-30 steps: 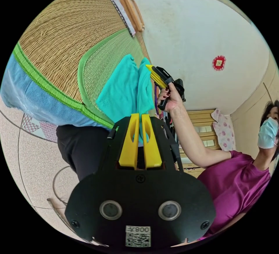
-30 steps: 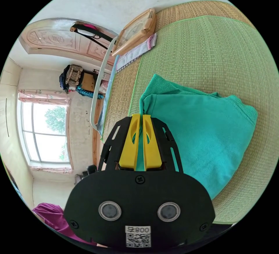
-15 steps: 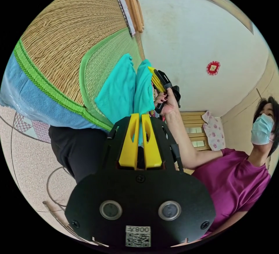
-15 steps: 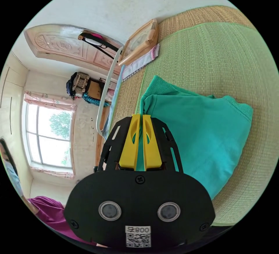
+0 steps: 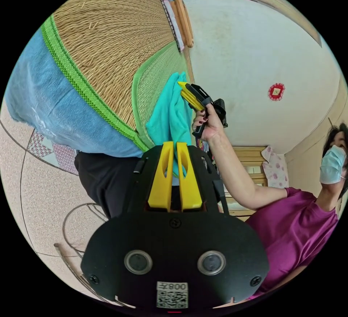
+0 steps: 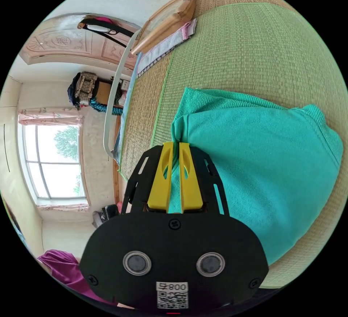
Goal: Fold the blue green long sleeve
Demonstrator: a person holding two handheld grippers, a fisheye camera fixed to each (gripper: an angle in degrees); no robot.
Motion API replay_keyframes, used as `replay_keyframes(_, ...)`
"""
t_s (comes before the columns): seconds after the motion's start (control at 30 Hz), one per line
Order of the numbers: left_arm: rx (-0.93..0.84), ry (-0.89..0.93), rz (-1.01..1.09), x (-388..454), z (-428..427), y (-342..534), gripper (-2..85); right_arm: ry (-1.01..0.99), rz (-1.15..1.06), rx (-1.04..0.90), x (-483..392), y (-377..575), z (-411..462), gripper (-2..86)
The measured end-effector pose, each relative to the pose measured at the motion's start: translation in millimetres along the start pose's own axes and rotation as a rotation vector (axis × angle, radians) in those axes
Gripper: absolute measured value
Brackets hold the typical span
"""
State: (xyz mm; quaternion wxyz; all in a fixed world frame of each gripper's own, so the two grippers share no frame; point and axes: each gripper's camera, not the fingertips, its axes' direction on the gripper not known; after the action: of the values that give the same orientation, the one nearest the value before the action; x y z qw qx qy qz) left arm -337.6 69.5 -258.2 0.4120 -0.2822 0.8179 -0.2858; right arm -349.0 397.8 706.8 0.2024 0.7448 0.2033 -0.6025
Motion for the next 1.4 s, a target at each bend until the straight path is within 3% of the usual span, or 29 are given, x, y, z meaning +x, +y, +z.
replay_keyframes(0.37,0.088,-0.119,0.159,38.7,-31.2,3.0,0.2,-0.03,-0.192,-0.03,-54.6,7.0,-10.2,2.5)
replay_keyframes(0.5,0.025,-0.166,0.248,58.3,-12.1,-4.7,0.1,-0.015,-0.259,-0.017,-73.7,13.4,-21.7,1.8)
replay_keyframes(0.7,-0.102,-0.409,0.291,66.9,29.0,-9.1,0.1,0.246,-0.269,0.014,-79.8,0.8,-30.7,0.4)
replay_keyframes(0.87,-0.121,-0.439,0.319,75.2,46.0,-2.4,0.1,0.414,-0.333,-0.074,-88.4,-1.2,4.8,0.2)
replay_keyframes(1.1,-0.137,-0.423,0.327,88.6,63.0,1.8,0.1,0.295,-0.266,-0.075,-80.7,2.8,-7.5,0.2)
replay_keyframes(1.27,-0.125,-0.473,0.363,112.3,72.3,8.5,0.2,0.329,-0.321,0.013,-109.1,14.2,-23.5,0.1)
replay_keyframes(1.4,-0.156,-0.526,0.381,124.1,87.3,11.2,0.1,0.338,-0.276,-0.067,-101.0,13.3,-3.1,0.1)
